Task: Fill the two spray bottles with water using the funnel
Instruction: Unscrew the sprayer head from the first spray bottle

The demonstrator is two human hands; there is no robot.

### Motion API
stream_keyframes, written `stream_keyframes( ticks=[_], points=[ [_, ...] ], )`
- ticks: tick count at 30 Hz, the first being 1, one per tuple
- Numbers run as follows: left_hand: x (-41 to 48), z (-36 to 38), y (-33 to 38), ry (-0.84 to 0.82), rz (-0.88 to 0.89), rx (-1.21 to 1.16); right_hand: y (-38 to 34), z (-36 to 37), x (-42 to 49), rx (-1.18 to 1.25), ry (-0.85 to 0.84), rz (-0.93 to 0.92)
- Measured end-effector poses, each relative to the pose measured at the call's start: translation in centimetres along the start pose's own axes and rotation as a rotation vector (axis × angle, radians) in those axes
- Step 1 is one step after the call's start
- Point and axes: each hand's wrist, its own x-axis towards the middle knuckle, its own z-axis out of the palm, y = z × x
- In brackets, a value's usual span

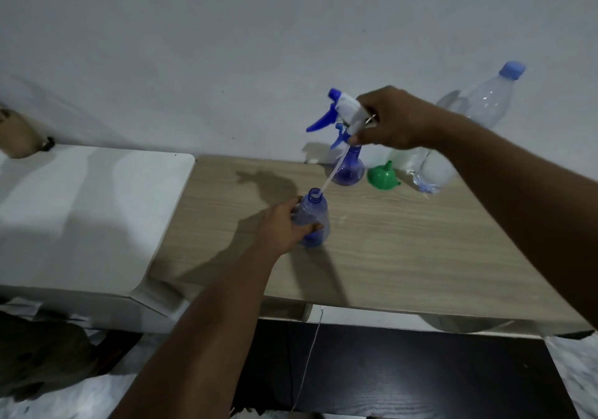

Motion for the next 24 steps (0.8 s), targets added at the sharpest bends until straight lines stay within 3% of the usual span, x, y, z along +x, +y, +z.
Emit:
stream_keyframes(
  ticks=[8, 14, 20, 24],
  points=[
    [0.0, 0.1, -0.3, -0.004, 0.001, -0.016, 2.3, -2.8, -0.6, -0.019, 0.228, 0.011],
    [0.0, 0.2, -0.5, -0.008, 0.013, -0.009, 5.9, 7.8, -2.1, -0.058, 0.317, 0.046],
    [0.0, 0.1, -0.7, -0.024, 0.022, -0.037, 11.5, 20.2, -8.0, -0.165, 0.225, 0.114],
    [0.1, 0.0, -0.7, -0.039, 0.017, -0.036, 13.2, 23.8, -10.3, -0.225, -0.025, 0.184]
  ],
)
